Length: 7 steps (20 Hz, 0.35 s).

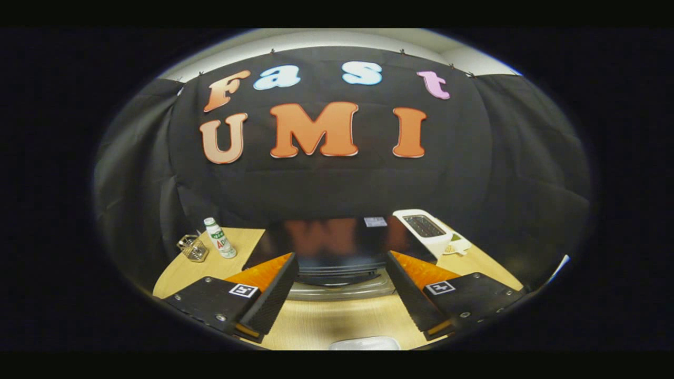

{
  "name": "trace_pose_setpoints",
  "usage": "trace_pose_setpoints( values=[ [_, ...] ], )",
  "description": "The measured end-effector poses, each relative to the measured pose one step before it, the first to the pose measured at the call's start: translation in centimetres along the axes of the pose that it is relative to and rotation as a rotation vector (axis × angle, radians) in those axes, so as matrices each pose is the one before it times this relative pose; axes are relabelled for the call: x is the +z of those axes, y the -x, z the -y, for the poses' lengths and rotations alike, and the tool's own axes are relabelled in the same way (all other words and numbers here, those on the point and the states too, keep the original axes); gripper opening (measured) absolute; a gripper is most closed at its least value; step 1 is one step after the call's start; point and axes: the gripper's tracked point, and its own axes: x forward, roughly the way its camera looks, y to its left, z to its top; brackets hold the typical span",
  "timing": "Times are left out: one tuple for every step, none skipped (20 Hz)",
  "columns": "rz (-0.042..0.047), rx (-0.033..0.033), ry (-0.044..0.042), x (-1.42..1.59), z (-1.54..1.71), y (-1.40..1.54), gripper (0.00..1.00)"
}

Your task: Open the toaster oven, put the food inside, and close the toaster oven door.

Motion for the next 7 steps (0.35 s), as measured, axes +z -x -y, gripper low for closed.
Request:
trace_pose_setpoints(
  values=[
    [0.01895,-0.00378,0.00859,1.479,0.107,0.586,0.99],
    [0.01419,-0.00104,0.00528,1.272,-0.029,0.692,0.99],
    [0.00946,0.00027,0.00111,1.146,-0.078,0.593,0.99],
    [0.00979,0.00387,-0.00364,1.161,-0.236,0.606,0.99],
    [0.00911,0.00639,-0.00634,0.971,-0.283,0.532,0.99],
    [0.01417,0.00802,-0.00482,1.223,-0.395,0.565,0.99],
    [0.01498,0.00626,0.00007,1.075,-0.340,0.534,0.99]
  ],
)
